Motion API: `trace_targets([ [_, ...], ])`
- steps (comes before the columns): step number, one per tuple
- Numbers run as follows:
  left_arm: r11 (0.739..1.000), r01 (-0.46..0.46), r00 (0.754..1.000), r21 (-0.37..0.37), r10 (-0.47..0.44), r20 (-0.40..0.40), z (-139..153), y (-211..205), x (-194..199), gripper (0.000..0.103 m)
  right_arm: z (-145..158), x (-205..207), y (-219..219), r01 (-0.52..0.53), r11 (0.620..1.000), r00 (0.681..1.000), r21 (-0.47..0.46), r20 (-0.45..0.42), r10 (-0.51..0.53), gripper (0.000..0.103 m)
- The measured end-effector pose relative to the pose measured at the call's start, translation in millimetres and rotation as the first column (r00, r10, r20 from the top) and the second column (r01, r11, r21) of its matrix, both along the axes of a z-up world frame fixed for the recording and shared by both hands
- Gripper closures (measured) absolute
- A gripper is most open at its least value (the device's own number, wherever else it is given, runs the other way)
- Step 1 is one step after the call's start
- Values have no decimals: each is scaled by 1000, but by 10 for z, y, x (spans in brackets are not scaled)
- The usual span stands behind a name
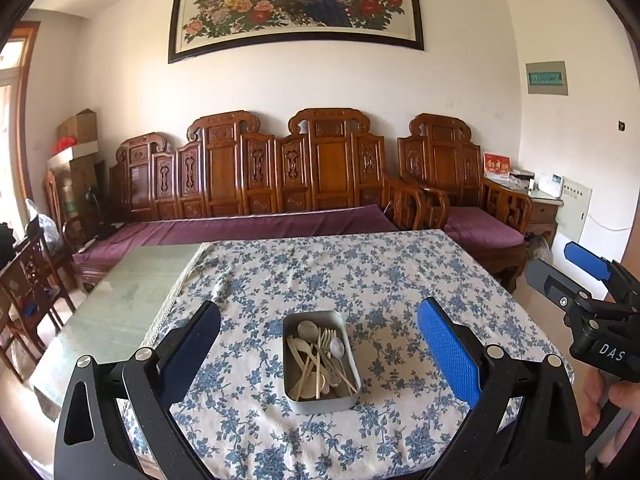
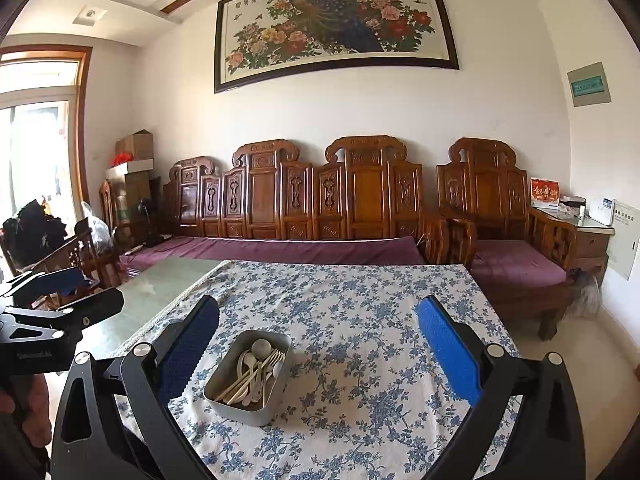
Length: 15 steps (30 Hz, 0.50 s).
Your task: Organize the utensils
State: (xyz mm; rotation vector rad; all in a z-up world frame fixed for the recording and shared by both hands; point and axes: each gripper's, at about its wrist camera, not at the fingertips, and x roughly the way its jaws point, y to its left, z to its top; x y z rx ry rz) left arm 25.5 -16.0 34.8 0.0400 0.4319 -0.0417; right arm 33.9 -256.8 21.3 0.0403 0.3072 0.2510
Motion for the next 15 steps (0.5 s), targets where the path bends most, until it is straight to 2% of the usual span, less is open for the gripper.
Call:
trace_targets([
  [15,1000,-10,1000,-18,10,-3,-43,41,-6,8,-63,62,-5,5,1000,1000,-1,-21,-5,3],
])
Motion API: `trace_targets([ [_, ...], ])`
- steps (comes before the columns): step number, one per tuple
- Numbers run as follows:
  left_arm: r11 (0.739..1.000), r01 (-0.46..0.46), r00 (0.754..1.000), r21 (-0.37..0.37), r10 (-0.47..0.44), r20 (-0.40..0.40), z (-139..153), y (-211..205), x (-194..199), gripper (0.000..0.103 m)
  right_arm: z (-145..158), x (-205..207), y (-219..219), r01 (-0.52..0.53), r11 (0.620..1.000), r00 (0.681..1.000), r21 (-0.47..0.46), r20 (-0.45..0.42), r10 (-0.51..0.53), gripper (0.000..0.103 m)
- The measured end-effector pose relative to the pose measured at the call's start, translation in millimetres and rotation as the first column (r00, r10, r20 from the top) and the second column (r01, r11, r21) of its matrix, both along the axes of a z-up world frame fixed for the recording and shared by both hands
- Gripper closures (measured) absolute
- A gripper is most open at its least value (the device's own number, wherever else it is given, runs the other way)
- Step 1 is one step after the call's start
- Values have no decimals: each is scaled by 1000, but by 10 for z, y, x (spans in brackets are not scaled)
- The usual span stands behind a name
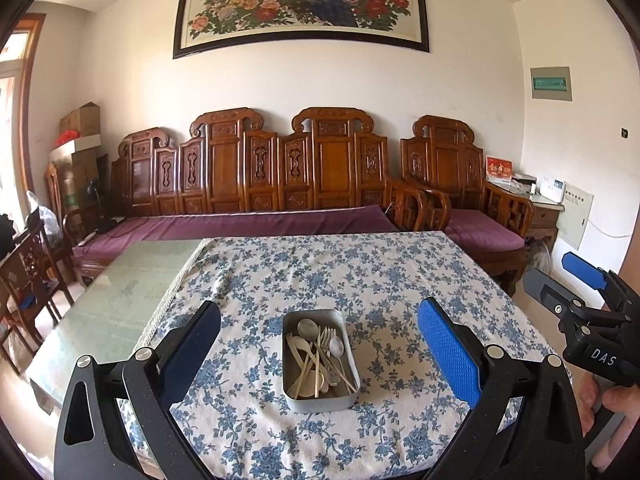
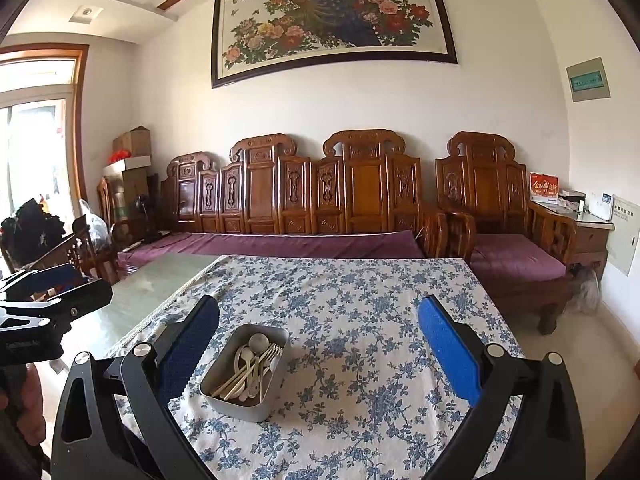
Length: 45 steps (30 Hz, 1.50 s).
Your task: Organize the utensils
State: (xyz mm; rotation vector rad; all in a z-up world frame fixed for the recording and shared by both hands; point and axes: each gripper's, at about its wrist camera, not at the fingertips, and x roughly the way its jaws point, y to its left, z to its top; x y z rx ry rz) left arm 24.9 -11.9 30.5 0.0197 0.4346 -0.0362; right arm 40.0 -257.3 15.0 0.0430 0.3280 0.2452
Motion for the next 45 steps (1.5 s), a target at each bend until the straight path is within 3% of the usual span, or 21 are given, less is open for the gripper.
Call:
trace_targets([
  [45,1000,-2,1000,-8,2,-1,-28,0,6,8,-71,32,70,-6,1000,1000,2,-8,6,3],
])
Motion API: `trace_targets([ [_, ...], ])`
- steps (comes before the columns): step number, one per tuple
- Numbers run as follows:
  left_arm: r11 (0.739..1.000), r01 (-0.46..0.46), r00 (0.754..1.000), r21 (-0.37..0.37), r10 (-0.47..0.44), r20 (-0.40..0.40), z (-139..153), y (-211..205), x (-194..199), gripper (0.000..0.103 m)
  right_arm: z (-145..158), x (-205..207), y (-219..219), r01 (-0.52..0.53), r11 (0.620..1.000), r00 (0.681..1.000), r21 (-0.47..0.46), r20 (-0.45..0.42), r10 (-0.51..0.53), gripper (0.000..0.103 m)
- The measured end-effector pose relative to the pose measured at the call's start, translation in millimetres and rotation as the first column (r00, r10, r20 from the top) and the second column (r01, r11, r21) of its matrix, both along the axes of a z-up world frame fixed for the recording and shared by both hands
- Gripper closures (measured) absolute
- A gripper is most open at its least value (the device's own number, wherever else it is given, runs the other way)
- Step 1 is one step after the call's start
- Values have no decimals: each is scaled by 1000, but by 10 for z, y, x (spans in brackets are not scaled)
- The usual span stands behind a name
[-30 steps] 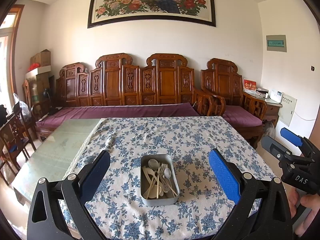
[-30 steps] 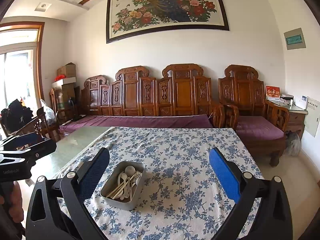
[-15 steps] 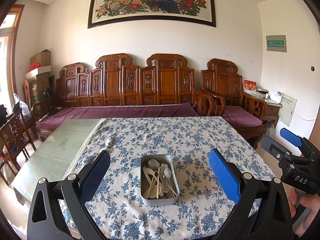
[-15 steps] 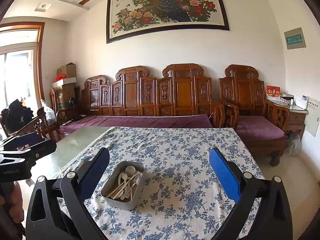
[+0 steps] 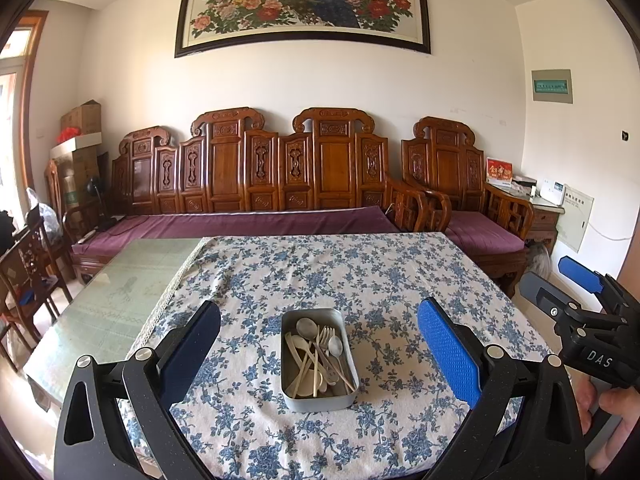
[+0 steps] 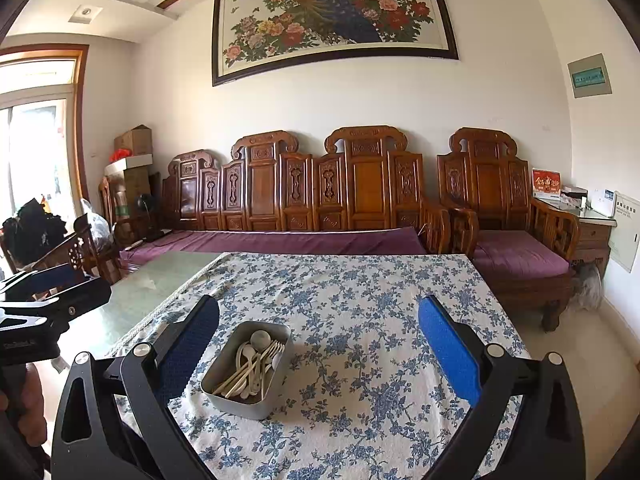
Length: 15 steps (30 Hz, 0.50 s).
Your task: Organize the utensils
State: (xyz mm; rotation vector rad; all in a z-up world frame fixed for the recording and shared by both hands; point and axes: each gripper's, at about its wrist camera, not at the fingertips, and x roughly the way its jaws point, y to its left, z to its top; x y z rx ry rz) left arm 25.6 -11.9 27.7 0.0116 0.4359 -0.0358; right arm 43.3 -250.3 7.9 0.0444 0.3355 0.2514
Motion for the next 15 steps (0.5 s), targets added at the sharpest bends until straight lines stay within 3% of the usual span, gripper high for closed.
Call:
trace_targets([
  [15,1000,1,1000,0,-1,2,5,-5,-3,8,-2,4,2,0,1000,1000,1,0,0,3],
])
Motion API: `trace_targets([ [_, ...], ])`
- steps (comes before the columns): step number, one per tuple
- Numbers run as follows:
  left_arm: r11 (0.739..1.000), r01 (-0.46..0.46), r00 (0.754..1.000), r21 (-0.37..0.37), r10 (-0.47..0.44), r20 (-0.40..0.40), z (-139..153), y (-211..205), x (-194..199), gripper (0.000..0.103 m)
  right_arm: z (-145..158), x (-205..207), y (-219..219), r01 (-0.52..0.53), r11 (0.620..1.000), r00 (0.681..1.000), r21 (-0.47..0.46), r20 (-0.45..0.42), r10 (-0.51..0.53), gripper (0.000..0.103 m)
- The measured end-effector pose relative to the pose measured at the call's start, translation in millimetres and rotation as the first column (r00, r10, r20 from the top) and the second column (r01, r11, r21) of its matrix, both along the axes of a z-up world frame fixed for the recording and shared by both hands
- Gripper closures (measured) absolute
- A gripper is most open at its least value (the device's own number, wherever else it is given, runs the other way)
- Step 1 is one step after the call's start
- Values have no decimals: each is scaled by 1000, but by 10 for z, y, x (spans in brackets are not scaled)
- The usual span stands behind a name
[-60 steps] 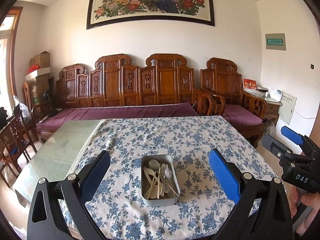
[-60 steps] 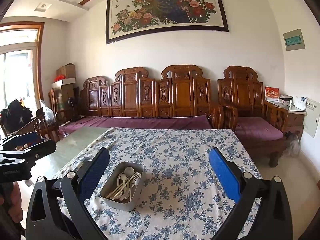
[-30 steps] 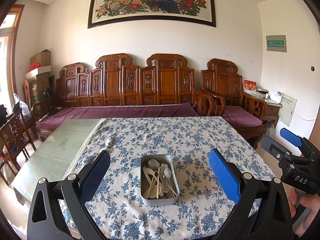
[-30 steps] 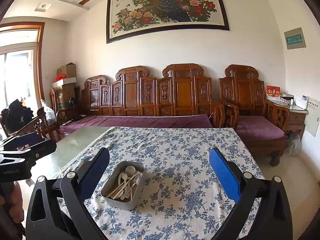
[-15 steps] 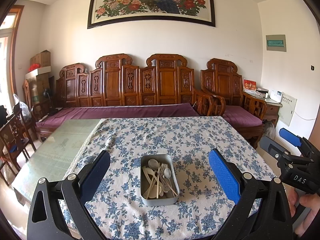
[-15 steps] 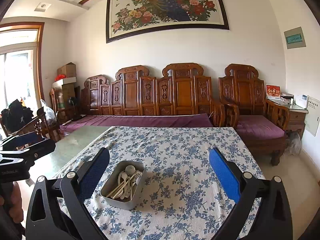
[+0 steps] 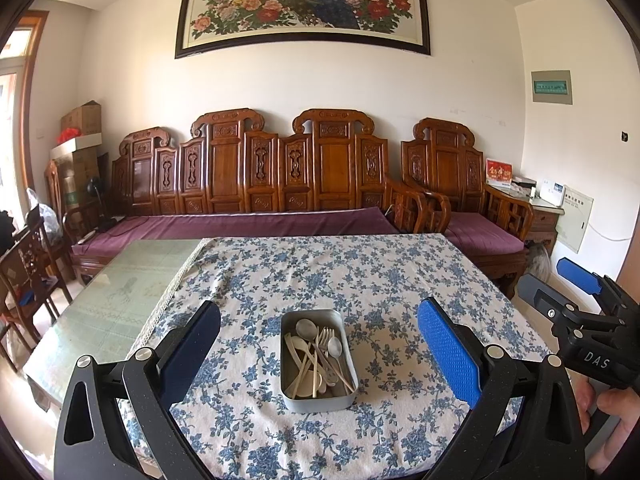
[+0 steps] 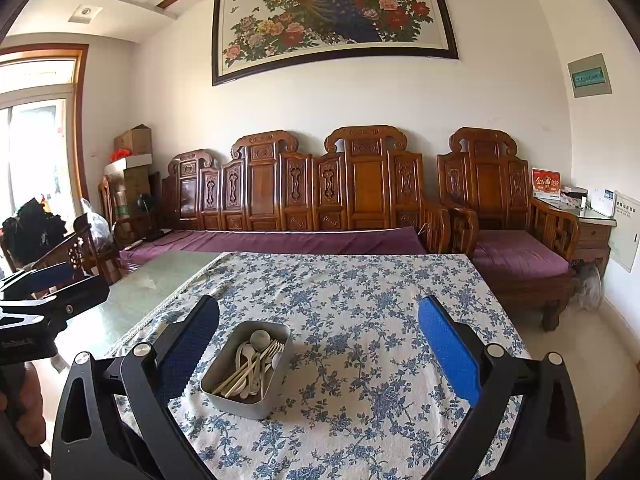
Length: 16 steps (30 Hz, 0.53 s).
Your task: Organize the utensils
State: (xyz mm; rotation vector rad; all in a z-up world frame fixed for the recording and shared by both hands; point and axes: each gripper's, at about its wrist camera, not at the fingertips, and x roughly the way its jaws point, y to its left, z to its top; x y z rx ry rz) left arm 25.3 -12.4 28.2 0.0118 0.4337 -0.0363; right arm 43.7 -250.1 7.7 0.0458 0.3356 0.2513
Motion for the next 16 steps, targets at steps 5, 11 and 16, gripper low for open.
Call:
trace_targets([
  [5,1000,0,1000,-1,0,-1,9,-5,0,8,-2,0,1,0,1000,1000,-1,0,0,3],
  [11,1000,0,1000,2,0,-3,29,-31,5,8,6,1,-2,0,1000,1000,0,0,0,3],
  [16,1000,0,1000,3,0,-4,33,-43,5,8,11,1,-6,0,1000,1000,0,1,0,3],
])
